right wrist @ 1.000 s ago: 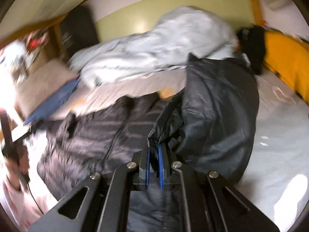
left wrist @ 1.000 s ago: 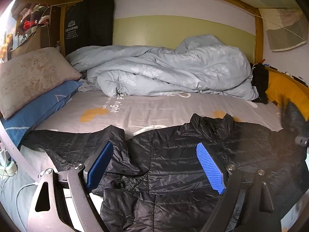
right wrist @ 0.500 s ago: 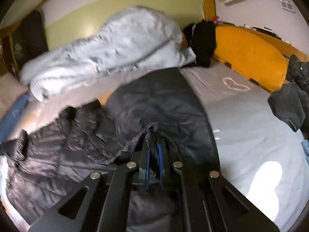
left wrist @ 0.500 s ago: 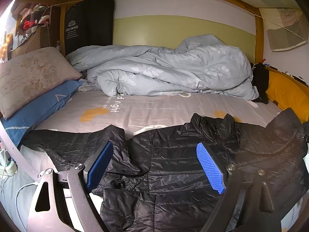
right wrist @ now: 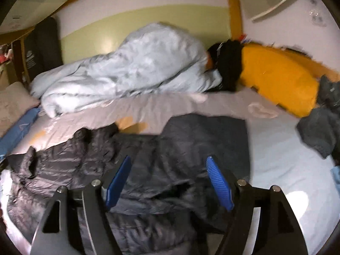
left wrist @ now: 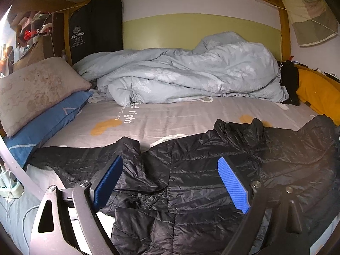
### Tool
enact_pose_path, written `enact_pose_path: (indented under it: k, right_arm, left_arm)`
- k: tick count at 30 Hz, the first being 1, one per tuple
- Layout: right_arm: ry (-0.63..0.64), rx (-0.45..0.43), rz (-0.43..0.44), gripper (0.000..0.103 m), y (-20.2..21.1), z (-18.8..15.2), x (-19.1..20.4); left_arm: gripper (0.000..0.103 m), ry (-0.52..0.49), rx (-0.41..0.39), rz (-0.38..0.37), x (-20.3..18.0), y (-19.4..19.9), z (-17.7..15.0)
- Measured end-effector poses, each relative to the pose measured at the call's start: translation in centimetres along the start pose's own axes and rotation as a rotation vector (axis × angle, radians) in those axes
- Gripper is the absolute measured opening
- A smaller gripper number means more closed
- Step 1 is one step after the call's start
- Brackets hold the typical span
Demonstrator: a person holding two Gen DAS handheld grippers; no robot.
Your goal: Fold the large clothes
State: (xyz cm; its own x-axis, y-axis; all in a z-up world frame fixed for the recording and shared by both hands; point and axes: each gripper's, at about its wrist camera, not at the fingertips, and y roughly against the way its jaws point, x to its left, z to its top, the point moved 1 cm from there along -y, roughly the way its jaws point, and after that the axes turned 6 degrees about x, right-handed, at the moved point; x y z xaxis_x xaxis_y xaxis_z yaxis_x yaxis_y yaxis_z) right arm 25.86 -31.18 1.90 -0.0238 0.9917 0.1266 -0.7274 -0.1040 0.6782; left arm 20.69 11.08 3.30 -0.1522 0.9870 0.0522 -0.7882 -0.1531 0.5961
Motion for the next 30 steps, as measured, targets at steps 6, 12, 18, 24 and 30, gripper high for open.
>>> enact_pose_path:
  k: [6,12,18,24,30]
  right_arm:
    - [0.025,0.230,0.001,0.071,-6.7,-1.2,1.3]
    - [-0.031,0.343,-0.055,0.049,-12.1,-2.7,0.1]
    - [-0.026,0.255,-0.060,0.005,-11.1,-2.3,0.7]
    - [0.018,0.157,0.116,0.003,-7.1,-1.5,4.0]
    - [0.110,0.185,0.314,0.003,-4.9,-2.9,8.1]
  left_arm:
    - [0.090,0.001,0.003,-0.003,0.1,0.0,-0.1]
    - [0.091,0.013,0.025,0.005,0.6,-0.8,-0.2]
    - [0.091,0.034,0.025,-0.004,0.9,-0.8,-0.1]
    - [0.091,0.023,0.019,-0.008,0.6,-0.5,-0.1]
    - [0.091,0.010,0.023,-0.003,0.1,-0.7,-0.2]
